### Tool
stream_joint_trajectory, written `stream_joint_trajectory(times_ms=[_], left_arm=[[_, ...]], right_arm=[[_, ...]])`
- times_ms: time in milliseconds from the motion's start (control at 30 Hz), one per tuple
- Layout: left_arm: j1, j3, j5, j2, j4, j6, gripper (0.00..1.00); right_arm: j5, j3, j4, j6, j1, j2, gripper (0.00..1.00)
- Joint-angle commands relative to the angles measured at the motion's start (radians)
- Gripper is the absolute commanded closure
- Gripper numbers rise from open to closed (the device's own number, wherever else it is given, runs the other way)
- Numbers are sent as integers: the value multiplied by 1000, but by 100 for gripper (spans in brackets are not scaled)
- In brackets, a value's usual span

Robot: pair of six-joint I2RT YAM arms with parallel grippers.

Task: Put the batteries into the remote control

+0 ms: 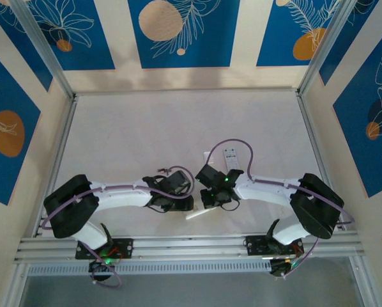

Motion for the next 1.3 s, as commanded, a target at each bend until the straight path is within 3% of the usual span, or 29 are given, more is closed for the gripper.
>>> stream_joint_trajectory(times_ms=[0, 233, 733, 1000, 1167, 1267], left_arm=[[2, -25, 6, 79, 68, 8, 41], [2, -33, 6, 75, 72, 3, 41], [2, -31, 4, 75, 66, 9, 41], [7, 7, -59, 71, -2, 81, 41], [40, 77, -157, 57, -91, 207, 41], [59, 108, -170, 44, -116, 266, 40]], right_arm=[[14, 54, -60, -21, -25, -70, 88], [-21, 11, -14, -32, -105, -88, 88], [-63, -78, 84, 22, -59, 41, 88], [-64, 24, -6, 12, -77, -94, 87], [-23, 55, -25, -61, -175, -170, 76], [-45, 82, -12, -179, -269, -155, 62]])
